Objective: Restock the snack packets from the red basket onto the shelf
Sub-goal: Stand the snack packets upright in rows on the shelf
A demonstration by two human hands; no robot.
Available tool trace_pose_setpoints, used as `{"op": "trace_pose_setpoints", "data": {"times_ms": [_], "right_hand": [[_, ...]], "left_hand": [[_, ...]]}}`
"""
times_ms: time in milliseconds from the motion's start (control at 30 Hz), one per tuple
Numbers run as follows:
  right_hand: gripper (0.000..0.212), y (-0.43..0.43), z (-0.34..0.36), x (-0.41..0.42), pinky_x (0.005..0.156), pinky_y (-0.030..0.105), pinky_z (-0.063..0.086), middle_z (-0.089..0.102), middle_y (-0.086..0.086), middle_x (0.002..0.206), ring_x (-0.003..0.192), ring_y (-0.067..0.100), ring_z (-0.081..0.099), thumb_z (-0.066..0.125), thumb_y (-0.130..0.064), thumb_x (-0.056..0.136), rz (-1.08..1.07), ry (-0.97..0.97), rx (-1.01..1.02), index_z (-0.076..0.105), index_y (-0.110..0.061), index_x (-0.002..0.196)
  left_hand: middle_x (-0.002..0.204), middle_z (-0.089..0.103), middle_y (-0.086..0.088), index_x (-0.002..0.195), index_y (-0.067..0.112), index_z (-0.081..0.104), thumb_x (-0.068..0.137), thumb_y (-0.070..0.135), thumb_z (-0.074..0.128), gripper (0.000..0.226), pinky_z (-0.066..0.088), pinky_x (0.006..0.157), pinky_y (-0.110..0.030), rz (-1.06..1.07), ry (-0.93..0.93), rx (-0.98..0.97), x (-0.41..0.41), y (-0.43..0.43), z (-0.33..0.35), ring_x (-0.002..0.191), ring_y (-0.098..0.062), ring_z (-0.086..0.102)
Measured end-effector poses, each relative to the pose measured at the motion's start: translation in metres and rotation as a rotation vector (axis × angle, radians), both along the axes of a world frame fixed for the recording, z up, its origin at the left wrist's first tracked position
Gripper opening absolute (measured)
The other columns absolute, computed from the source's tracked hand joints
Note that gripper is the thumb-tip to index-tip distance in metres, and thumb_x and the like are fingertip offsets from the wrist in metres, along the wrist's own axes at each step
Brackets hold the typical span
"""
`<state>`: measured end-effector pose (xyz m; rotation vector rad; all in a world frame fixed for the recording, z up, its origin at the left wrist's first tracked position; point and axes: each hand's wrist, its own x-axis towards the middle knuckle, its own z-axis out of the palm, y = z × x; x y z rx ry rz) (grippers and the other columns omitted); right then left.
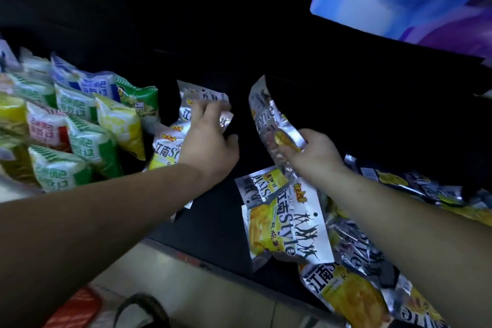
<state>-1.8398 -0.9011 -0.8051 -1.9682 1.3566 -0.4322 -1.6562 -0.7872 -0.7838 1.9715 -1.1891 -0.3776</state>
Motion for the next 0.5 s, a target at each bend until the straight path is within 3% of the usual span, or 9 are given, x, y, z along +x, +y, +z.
{"op": "trace_pose_setpoints", "data": {"times_ms": [100, 200, 267, 333, 400, 500], "right_hand": [[0.057, -0.002, 0.002, -0.009, 0.089, 0.041, 0.057, 0.063, -0.005, 0.128, 0.102, 0.022, 0.062, 0.074, -0.042, 0.091, -0.092, -0.08, -0.02, 0.05, -0.037, 0.142], [0.065, -0.008, 0.009, -0.025, 0.095, 0.03, 0.047, 0.053, -0.015, 0.146, 0.13, 0.016, 0.052, 0.072, -0.035, 0.095, -0.073, -0.15, -0.077, 0.04, -0.045, 0.151], [0.06, -0.011, 0.017, -0.032, 0.102, 0.026, 0.043, 0.052, -0.023, 0.14, 0.134, 0.007, 0.047, 0.074, -0.029, 0.094, -0.018, -0.25, -0.039, 0.047, -0.045, 0.145], [0.051, -0.01, 0.021, -0.035, 0.106, 0.033, 0.048, 0.059, -0.019, 0.132, 0.13, 0.01, 0.054, 0.078, -0.029, 0.09, 0.01, -0.302, 0.044, 0.053, -0.054, 0.128], [0.046, -0.004, 0.025, -0.034, 0.1, 0.04, 0.055, 0.067, -0.01, 0.123, 0.118, 0.014, 0.063, 0.08, -0.034, 0.087, 0.043, -0.282, 0.075, 0.053, -0.06, 0.113], [0.043, 0.009, 0.03, -0.026, 0.084, 0.033, 0.058, 0.069, -0.015, 0.106, 0.095, 0.002, 0.067, 0.077, -0.027, 0.09, 0.153, -0.267, 0.012, 0.053, -0.058, 0.109]], "left_hand": [[0.112, 0.066, 0.006, 0.141, 0.028, 0.052, 0.093, 0.033, 0.073, 0.053, 0.048, 0.071, -0.018, -0.145, 0.2, 0.322, -0.014, 0.011, -0.017, 0.093, -0.008, 0.066], [0.138, 0.057, 0.004, 0.154, 0.026, 0.042, 0.089, 0.044, 0.076, 0.075, 0.052, 0.095, -0.028, -0.181, 0.367, 0.358, -0.024, 0.005, -0.023, 0.115, -0.013, 0.062], [0.145, 0.052, 0.001, 0.158, 0.03, 0.033, 0.086, 0.048, 0.078, 0.087, 0.054, 0.102, -0.036, -0.143, 0.54, 0.344, -0.028, -0.004, -0.023, 0.12, -0.02, 0.061], [0.147, 0.052, -0.001, 0.16, 0.037, 0.025, 0.081, 0.05, 0.082, 0.099, 0.055, 0.103, -0.042, -0.128, 0.697, 0.33, -0.029, -0.01, -0.026, 0.121, -0.024, 0.061], [0.146, 0.054, -0.001, 0.159, 0.043, 0.023, 0.078, 0.051, 0.084, 0.101, 0.055, 0.102, -0.043, -0.151, 0.786, 0.306, -0.032, -0.011, -0.027, 0.121, -0.022, 0.061], [0.138, 0.062, 0.005, 0.154, 0.043, 0.036, 0.088, 0.049, 0.076, 0.077, 0.061, 0.092, -0.04, -0.206, 0.86, 0.215, -0.043, -0.007, -0.021, 0.118, -0.012, 0.064]]}}
